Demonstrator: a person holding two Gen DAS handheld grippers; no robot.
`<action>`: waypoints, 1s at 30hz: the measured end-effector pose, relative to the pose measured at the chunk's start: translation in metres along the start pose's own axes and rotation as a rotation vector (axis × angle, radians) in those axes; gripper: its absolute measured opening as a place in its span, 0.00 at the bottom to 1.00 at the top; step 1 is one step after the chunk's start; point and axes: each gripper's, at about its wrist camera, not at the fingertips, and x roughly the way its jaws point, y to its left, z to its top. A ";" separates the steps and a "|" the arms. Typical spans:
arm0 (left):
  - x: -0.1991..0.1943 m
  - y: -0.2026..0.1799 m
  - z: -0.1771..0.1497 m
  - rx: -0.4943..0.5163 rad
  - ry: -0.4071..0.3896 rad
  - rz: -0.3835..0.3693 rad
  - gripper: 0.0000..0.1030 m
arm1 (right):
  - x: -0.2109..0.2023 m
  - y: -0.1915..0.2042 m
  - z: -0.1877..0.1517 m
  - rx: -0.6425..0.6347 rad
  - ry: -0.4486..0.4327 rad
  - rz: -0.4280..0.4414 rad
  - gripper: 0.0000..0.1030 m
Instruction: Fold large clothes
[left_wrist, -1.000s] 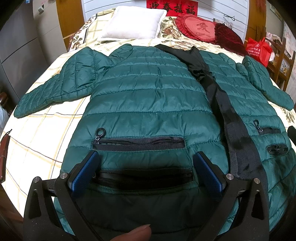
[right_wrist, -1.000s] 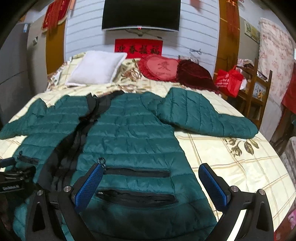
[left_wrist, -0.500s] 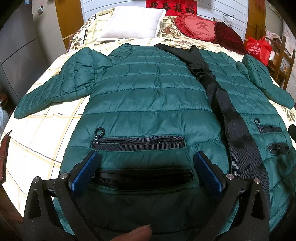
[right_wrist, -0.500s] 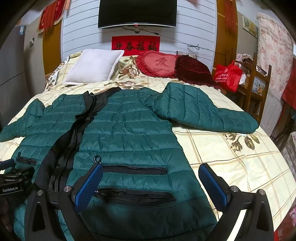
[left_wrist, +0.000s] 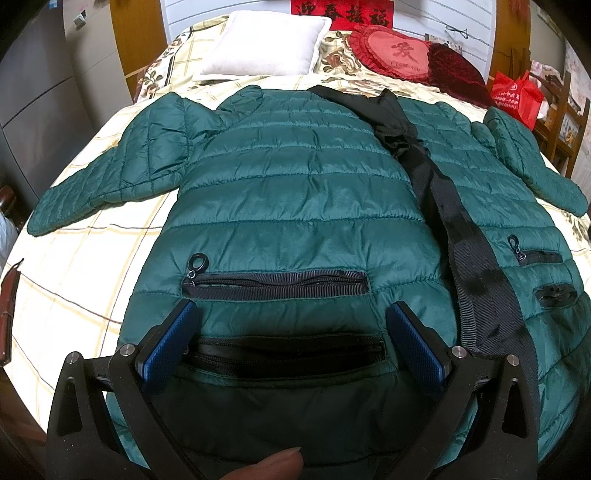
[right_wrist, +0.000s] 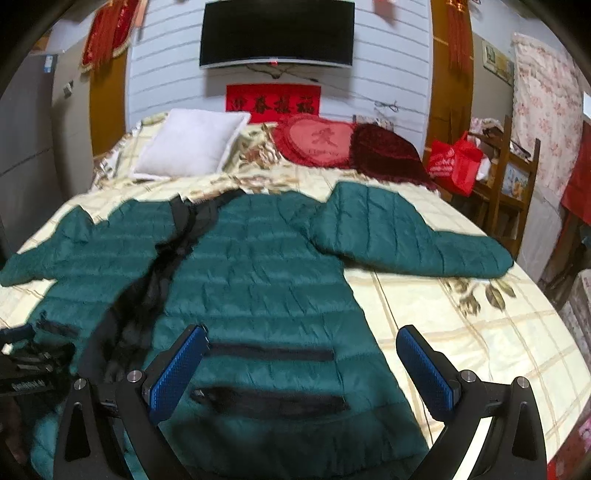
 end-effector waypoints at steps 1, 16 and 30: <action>0.000 -0.001 0.000 0.002 0.000 0.002 1.00 | 0.002 0.000 0.008 0.000 -0.002 0.008 1.00; 0.012 0.000 -0.002 -0.005 0.020 0.013 1.00 | 0.064 0.018 0.002 -0.080 0.131 -0.008 1.00; 0.011 -0.006 -0.005 0.015 0.006 0.053 1.00 | 0.100 0.003 -0.014 -0.015 0.313 0.052 1.00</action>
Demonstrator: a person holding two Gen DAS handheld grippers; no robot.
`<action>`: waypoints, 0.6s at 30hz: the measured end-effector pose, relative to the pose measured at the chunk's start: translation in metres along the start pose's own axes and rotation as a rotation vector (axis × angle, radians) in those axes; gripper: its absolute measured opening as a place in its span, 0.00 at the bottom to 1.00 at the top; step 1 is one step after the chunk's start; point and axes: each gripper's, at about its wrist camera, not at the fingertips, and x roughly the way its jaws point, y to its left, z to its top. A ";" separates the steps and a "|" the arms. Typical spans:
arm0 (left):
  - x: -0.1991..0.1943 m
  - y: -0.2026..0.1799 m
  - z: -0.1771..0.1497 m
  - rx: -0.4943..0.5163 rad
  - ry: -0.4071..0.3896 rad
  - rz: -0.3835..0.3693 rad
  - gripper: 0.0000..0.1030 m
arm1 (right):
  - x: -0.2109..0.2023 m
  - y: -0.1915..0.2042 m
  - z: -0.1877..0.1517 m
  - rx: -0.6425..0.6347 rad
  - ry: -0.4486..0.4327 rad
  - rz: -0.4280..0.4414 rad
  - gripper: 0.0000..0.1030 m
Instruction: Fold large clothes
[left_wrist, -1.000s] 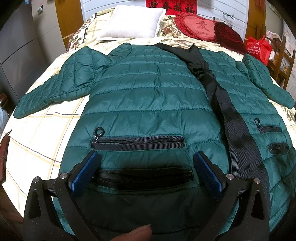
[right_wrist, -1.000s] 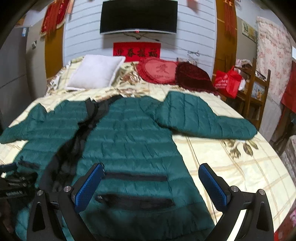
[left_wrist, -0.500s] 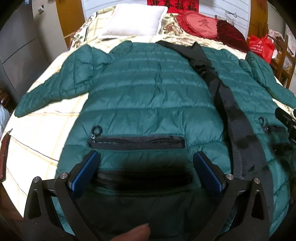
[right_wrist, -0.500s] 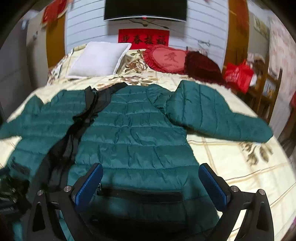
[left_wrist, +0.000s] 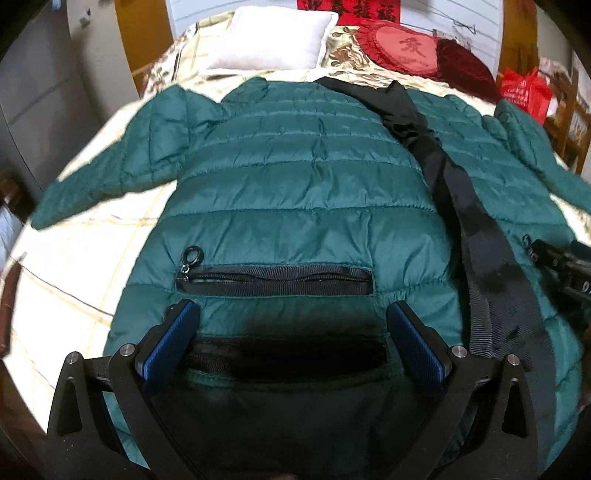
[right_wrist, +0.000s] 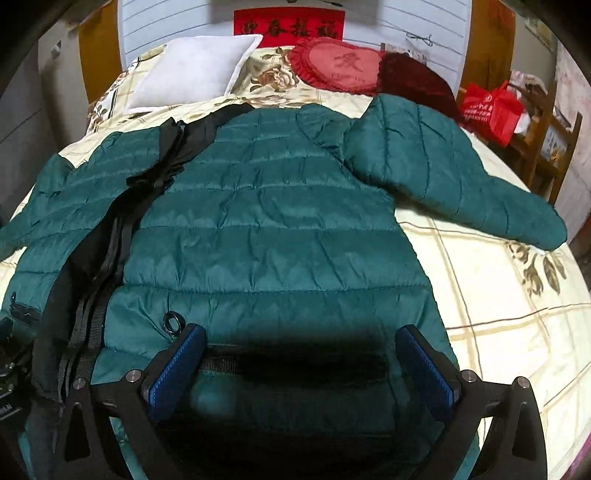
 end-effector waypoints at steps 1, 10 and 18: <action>0.001 0.000 0.000 0.005 0.002 0.000 1.00 | 0.000 -0.001 0.000 0.002 0.001 0.003 1.00; 0.011 0.003 0.016 -0.049 0.122 -0.023 1.00 | 0.001 -0.001 -0.002 0.008 0.017 0.036 1.00; 0.010 -0.001 0.010 -0.101 0.056 0.014 1.00 | -0.001 -0.001 -0.003 0.014 0.005 0.033 1.00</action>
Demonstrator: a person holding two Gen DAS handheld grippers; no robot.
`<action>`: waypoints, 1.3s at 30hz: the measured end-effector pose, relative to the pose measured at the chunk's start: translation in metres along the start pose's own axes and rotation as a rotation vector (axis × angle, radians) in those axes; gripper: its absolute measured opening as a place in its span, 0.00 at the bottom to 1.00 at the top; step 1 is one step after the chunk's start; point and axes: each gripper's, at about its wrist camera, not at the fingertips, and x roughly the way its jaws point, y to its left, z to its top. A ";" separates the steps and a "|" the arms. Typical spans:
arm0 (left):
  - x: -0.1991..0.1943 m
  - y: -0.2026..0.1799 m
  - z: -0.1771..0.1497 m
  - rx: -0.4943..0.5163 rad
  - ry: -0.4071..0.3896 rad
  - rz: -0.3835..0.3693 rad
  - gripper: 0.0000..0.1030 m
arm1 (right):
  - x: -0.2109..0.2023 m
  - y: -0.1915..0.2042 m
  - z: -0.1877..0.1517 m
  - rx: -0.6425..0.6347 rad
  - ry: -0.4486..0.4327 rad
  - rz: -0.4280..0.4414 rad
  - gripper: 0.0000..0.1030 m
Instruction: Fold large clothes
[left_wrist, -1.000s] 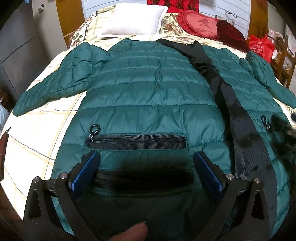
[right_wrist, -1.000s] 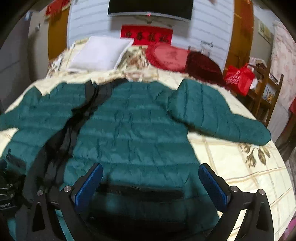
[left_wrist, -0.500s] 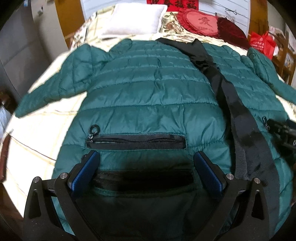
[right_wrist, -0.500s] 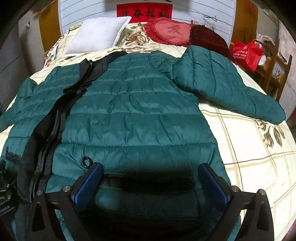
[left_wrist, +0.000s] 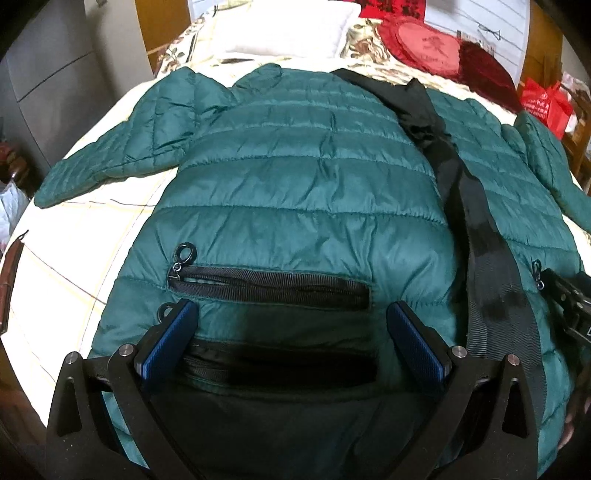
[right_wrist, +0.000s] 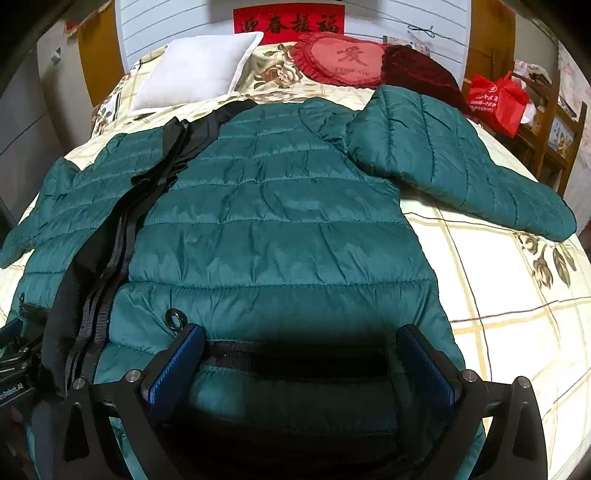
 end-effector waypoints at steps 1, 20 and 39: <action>0.000 0.001 0.000 -0.002 -0.003 -0.003 1.00 | 0.000 0.000 0.000 0.000 0.000 -0.001 1.00; 0.001 0.006 -0.001 -0.007 -0.022 -0.045 1.00 | 0.001 0.002 0.001 -0.011 -0.001 -0.017 1.00; 0.002 0.006 0.001 -0.007 -0.024 -0.047 1.00 | 0.002 0.003 0.002 -0.014 0.000 -0.026 1.00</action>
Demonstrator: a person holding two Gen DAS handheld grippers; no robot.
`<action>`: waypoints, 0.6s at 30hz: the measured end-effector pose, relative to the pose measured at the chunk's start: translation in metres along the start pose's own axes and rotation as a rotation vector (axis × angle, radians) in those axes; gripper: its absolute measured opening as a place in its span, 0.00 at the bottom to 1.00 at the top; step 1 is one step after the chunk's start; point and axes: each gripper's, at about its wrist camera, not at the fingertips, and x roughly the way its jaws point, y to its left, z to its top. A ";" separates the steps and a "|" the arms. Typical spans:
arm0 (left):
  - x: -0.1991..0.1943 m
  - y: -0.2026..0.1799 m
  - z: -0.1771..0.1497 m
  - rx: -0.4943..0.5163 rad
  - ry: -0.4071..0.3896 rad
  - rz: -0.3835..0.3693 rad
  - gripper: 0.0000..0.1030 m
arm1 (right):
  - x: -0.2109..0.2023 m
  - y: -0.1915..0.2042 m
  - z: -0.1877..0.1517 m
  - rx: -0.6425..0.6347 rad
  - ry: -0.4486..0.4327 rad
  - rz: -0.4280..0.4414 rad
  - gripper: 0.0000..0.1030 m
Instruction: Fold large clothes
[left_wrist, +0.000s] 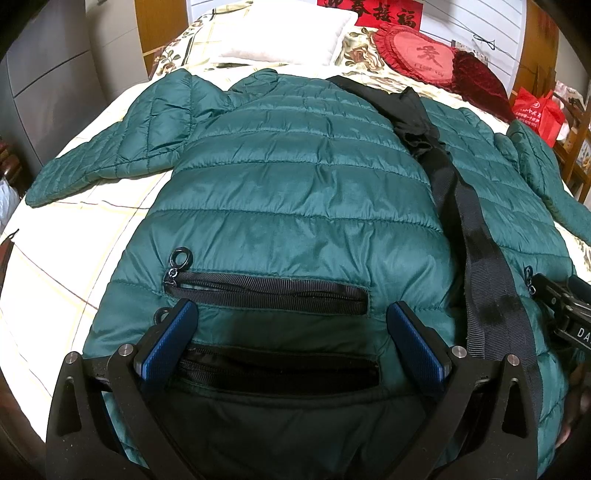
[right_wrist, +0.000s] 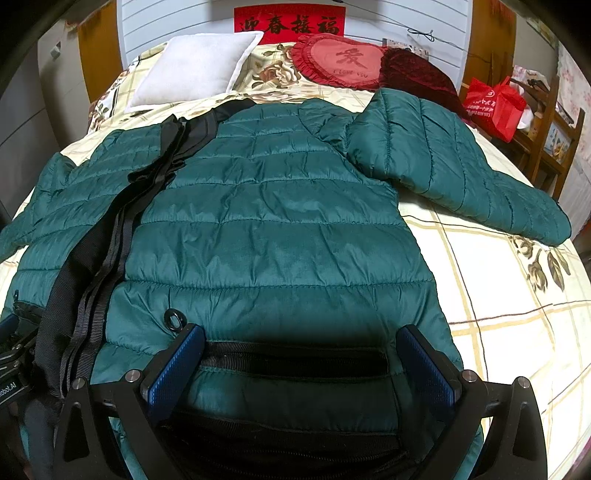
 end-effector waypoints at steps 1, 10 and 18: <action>0.000 0.000 0.000 0.000 0.001 -0.001 1.00 | 0.000 0.000 0.000 0.000 0.000 0.000 1.00; 0.000 0.000 0.000 0.000 0.001 0.000 1.00 | 0.000 0.002 0.000 -0.009 -0.005 -0.015 1.00; 0.000 0.000 0.000 0.000 0.001 -0.001 1.00 | 0.000 0.002 0.000 -0.008 -0.004 -0.014 1.00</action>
